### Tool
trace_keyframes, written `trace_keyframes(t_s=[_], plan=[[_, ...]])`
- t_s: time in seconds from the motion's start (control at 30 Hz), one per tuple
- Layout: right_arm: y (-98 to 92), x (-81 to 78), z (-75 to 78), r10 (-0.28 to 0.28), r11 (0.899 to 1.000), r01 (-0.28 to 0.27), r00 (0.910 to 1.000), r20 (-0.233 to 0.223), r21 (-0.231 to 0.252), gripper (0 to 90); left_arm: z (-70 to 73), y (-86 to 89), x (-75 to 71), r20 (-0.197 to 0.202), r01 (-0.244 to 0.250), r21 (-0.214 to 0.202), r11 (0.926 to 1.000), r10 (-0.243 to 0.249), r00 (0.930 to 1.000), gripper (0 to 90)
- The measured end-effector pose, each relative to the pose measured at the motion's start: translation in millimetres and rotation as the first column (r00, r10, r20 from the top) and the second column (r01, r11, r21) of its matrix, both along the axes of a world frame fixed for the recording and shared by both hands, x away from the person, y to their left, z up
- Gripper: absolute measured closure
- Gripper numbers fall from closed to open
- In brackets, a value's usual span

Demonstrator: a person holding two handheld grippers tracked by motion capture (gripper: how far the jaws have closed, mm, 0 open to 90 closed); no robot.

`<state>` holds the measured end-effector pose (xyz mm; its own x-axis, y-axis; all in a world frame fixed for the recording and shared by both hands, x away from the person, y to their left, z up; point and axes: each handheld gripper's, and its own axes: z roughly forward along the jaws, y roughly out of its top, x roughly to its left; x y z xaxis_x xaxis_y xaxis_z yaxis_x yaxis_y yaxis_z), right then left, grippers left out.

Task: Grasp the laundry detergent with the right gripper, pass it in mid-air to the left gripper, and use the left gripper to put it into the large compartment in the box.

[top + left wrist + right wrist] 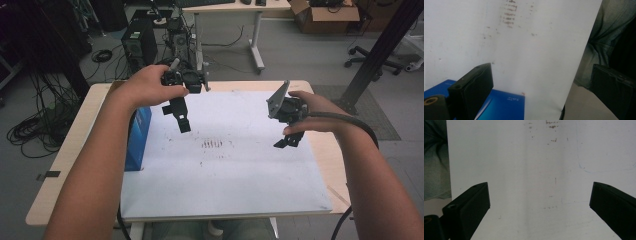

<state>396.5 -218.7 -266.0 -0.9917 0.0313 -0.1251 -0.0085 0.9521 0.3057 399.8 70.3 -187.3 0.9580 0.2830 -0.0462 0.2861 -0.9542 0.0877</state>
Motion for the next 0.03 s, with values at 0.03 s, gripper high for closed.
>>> trace_keyframes(t_s=[0.03], plan=[[-0.1,-0.3,0.8,0.001,1.0,-0.001,1.0,0.001,0.004,3.0,0.4,0.1,-0.6,-0.002,0.002,-0.001,1.0,-0.002,1.0,5.5]])
